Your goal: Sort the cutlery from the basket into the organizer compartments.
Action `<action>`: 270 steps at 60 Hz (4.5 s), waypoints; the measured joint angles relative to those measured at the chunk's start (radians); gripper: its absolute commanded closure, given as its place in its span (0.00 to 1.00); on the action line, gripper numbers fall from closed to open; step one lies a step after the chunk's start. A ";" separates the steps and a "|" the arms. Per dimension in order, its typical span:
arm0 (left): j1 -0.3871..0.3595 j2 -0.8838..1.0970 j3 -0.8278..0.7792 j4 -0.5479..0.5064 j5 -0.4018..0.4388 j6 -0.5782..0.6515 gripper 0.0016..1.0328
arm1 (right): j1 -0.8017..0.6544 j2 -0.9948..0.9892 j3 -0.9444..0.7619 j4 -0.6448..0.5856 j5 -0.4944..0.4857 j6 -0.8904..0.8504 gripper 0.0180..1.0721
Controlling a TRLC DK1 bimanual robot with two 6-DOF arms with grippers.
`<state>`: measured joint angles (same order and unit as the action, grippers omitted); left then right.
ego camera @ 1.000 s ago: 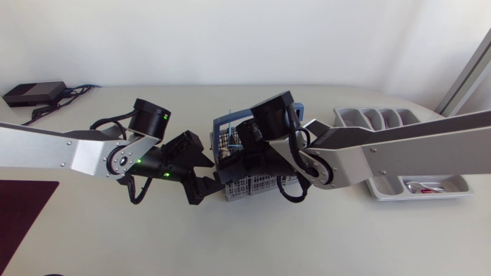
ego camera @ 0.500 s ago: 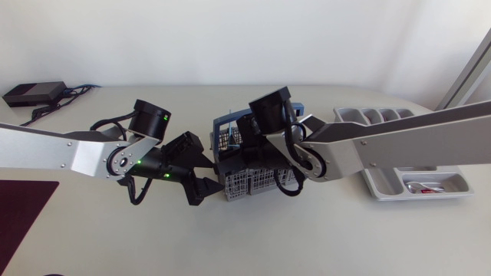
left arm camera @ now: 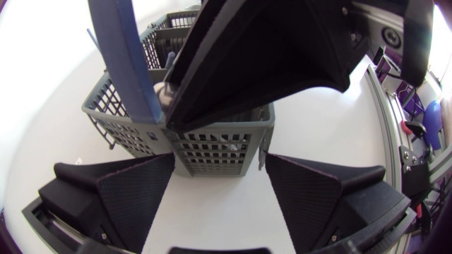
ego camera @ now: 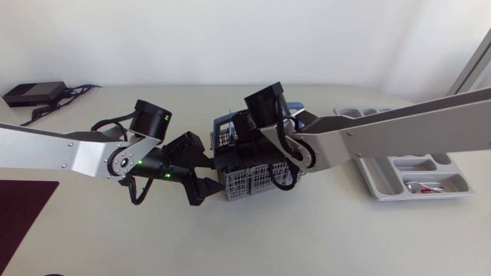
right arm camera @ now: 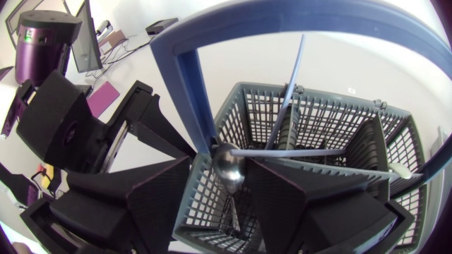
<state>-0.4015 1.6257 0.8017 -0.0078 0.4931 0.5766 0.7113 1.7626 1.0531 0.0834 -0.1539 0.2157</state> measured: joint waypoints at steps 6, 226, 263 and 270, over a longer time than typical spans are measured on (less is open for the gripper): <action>0.000 0.003 0.000 0.003 0.000 0.000 0.14 | 0.000 0.000 0.000 -0.005 -0.019 0.002 0.50; 0.064 -0.036 0.005 -0.008 0.000 -0.008 0.14 | -0.246 -0.637 -0.203 -0.033 -0.171 0.003 0.92; 0.073 -0.201 0.003 -0.124 -0.050 -0.027 0.14 | -0.789 -0.872 -0.367 -0.399 -0.305 -0.528 0.91; 0.073 -0.201 0.003 -0.134 -0.066 -0.027 0.14 | -0.919 -0.869 -0.389 -0.399 -0.336 -0.666 0.91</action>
<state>-0.3283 1.4246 0.8047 -0.1417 0.4274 0.5495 -0.2077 0.8936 0.6643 -0.3161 -0.4904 -0.4507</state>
